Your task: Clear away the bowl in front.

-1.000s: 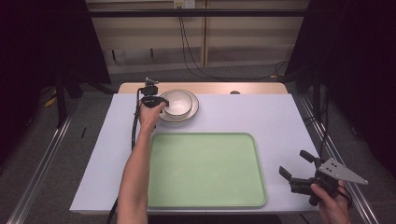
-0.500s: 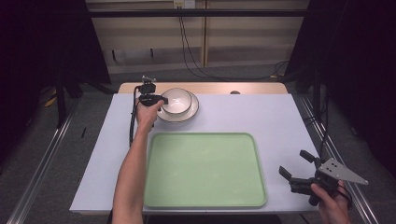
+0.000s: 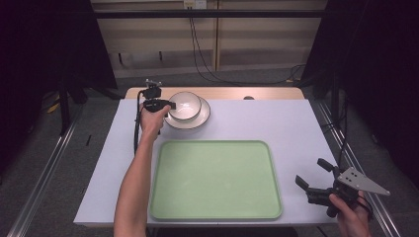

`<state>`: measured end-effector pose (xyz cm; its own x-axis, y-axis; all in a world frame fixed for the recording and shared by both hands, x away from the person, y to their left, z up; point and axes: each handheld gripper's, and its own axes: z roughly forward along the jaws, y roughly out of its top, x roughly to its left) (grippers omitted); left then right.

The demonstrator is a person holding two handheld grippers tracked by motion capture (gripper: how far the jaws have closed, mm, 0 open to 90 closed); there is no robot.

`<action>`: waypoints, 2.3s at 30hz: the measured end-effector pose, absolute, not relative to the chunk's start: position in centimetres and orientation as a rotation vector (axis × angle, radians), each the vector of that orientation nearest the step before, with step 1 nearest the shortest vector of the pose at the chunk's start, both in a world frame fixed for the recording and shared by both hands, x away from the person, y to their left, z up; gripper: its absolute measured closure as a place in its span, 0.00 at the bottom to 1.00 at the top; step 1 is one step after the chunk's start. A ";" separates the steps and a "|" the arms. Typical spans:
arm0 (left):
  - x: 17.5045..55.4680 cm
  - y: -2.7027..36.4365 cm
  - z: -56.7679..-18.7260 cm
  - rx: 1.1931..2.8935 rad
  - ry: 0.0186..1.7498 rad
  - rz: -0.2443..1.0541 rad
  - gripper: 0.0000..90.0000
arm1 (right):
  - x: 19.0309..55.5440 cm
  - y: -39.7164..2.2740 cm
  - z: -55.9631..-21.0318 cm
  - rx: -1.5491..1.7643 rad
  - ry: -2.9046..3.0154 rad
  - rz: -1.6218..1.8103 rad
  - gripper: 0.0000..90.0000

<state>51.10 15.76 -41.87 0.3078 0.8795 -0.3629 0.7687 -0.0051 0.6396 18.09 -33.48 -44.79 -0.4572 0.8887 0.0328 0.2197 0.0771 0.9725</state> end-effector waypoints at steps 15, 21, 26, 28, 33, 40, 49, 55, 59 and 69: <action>50.0 15.7 -40.1 1.782 1.418 0.182 0.91 | 18.0 -33.5 -44.8 1.097 1.739 1.436 0.02; 49.5 15.2 -39.6 1.807 1.392 0.157 0.91 | 18.1 -33.4 -44.7 1.093 1.740 1.430 0.02; 49.0 14.7 -39.4 1.821 1.376 0.131 0.91 | 18.1 -33.4 -44.8 1.083 1.739 1.430 0.02; 48.8 14.6 -39.3 1.825 1.355 0.121 0.91 | 18.1 -33.4 -44.8 1.084 1.739 1.429 0.02; 48.1 14.2 -38.9 1.833 1.325 0.120 0.91 | 18.1 -33.4 -44.7 1.088 1.735 1.424 0.02; 47.4 13.2 -38.4 1.845 1.278 0.109 0.91 | 18.1 -33.4 -44.7 1.082 1.738 1.428 0.02; 46.8 12.0 -38.4 1.883 1.234 0.093 0.91 | 18.0 -33.4 -44.7 1.086 1.737 1.427 0.02; 46.2 11.1 -38.2 1.893 1.190 0.089 0.91 | 18.0 -33.4 -44.7 1.077 1.738 1.431 0.02; 45.9 10.0 -38.4 1.916 1.181 0.092 0.91 | 18.1 -33.4 -44.6 1.081 1.729 1.435 0.02; 45.1 7.4 -38.6 1.958 1.113 0.043 0.91 | 18.0 -33.5 -44.5 1.068 1.730 1.441 0.02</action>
<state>45.05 7.38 -38.65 0.6013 0.7149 -0.3568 0.6853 -0.2319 0.6904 17.98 -33.46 -44.54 -0.4664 0.8842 0.0255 0.1847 0.0692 0.9804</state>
